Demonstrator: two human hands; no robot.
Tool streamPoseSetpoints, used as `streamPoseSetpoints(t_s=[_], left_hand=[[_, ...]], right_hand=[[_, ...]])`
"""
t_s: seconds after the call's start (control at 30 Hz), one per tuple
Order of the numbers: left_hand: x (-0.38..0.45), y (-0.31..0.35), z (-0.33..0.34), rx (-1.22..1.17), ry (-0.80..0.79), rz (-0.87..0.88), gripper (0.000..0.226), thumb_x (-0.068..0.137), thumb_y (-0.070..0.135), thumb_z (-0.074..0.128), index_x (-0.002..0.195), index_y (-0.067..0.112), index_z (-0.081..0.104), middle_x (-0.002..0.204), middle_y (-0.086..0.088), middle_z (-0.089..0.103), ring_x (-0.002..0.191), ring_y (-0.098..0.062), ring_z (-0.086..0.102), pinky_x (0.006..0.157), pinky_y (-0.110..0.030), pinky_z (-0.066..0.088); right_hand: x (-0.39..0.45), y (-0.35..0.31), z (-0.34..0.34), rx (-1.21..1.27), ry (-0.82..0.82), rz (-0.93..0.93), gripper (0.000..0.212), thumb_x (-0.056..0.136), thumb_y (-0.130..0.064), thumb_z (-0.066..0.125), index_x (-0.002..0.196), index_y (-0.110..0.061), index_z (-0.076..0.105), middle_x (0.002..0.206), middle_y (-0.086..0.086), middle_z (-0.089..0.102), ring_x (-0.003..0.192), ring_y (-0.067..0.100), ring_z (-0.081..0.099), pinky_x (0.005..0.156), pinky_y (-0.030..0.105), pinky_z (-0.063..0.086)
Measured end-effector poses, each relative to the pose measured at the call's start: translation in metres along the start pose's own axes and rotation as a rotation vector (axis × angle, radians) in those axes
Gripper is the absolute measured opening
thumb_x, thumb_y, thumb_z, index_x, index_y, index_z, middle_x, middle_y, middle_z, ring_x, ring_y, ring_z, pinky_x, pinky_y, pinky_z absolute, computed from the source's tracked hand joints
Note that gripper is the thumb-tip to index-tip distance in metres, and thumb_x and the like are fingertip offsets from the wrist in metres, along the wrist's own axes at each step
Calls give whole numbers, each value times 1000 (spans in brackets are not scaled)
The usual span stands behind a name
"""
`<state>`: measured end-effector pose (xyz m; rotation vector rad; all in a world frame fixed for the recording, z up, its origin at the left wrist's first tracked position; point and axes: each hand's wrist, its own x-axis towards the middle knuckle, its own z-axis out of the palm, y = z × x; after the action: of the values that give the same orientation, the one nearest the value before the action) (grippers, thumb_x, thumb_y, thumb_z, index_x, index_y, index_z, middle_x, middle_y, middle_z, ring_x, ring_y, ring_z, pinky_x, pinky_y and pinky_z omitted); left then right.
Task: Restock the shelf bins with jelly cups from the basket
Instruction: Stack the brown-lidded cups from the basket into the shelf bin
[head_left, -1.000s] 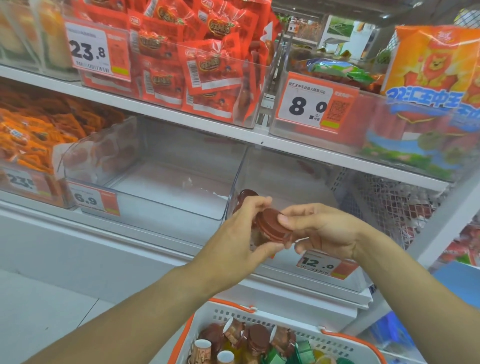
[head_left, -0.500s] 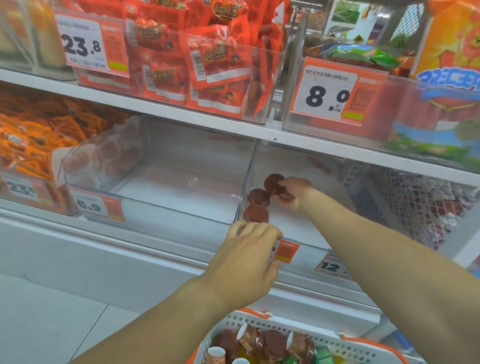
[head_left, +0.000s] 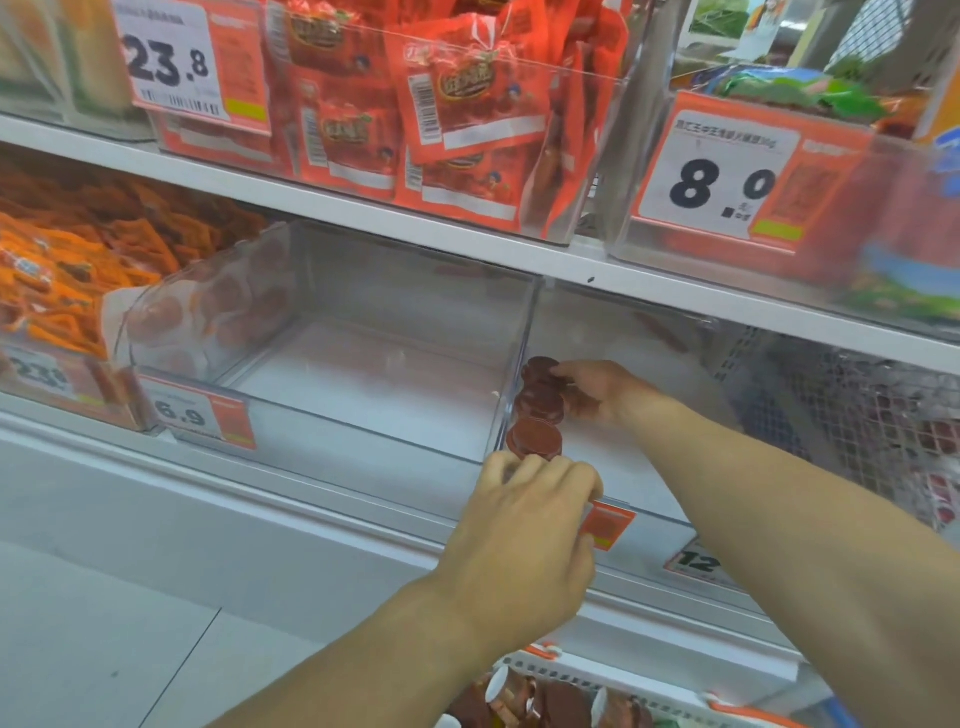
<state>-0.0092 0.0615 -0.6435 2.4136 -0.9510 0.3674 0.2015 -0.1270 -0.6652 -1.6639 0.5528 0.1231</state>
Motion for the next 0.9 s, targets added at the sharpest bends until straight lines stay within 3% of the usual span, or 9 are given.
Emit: streamPoseSetpoints(t_s=[0.1, 0.27, 0.37, 0.43, 0.53, 0.63, 0.73, 0.83, 0.9], left_hand=[[0, 0, 1, 2, 5, 0, 25, 91, 29, 52, 116, 26, 50, 112, 12, 55, 105, -14, 50, 101, -33, 21], [-1, 0, 0, -39, 2, 3, 27, 94, 28, 51, 121, 26, 49, 118, 13, 54, 110, -12, 47, 105, -28, 17], [-2, -1, 0, -70, 1, 13, 28, 94, 28, 52, 122, 26, 51, 119, 13, 55, 112, -10, 47, 106, -26, 17], [-3, 0, -1, -82, 12, 21, 27, 93, 26, 53, 120, 24, 54, 117, 12, 55, 115, -10, 45, 106, -28, 22], [-4, 3, -5, -126, 111, 27, 19, 86, 19, 54, 104, 19, 61, 105, 8, 57, 108, -12, 47, 94, -28, 34], [-7, 15, -12, -247, 159, -53, 10, 89, 19, 53, 95, 20, 61, 86, 13, 57, 85, -4, 52, 78, -25, 43], [-15, 22, -17, -329, -133, -187, 9, 94, 28, 57, 96, 21, 63, 77, 12, 61, 70, -1, 54, 70, -27, 47], [-26, 16, -9, -150, -562, -284, 29, 96, 40, 56, 111, 17, 65, 107, 2, 67, 93, -16, 60, 77, -27, 47], [-33, 8, 8, -2, -819, -366, 42, 96, 45, 54, 117, 10, 66, 117, -6, 67, 105, -26, 63, 85, -31, 50]], right_hand=[[-3, 2, 0, -9, 6, -4, 20, 92, -10, 65, 111, -1, 63, 77, 8, 59, 56, 15, 51, 38, 22, 42], [-13, -1, -2, -89, 27, -14, 23, 92, -22, 68, 105, -4, 65, 80, 10, 60, 64, 19, 57, 55, 27, 49], [-30, -11, -8, -246, 99, -77, 23, 90, -25, 68, 91, -3, 61, 69, 11, 52, 53, 21, 49, 49, 28, 41], [-47, -21, -14, -453, 131, -160, 22, 88, -26, 68, 88, -5, 63, 70, 12, 58, 55, 23, 53, 52, 31, 46], [-95, -26, -26, -683, 136, -351, 16, 88, -23, 66, 86, -8, 71, 82, 9, 69, 80, 25, 65, 76, 38, 56], [-163, -11, -45, -575, 118, -549, 13, 88, -28, 70, 82, -17, 72, 79, 4, 72, 77, 21, 66, 72, 34, 53], [-223, 23, -60, -425, 129, -674, 25, 91, -29, 69, 74, -11, 67, 70, 9, 68, 60, 17, 58, 60, 28, 48], [-268, 84, -59, -111, 275, -757, 33, 95, -21, 64, 69, -4, 55, 62, 14, 54, 58, 23, 46, 57, 33, 42], [-282, 142, -54, -44, 314, -663, 33, 97, -21, 62, 69, -8, 51, 59, 1, 48, 58, 17, 43, 57, 30, 38]])
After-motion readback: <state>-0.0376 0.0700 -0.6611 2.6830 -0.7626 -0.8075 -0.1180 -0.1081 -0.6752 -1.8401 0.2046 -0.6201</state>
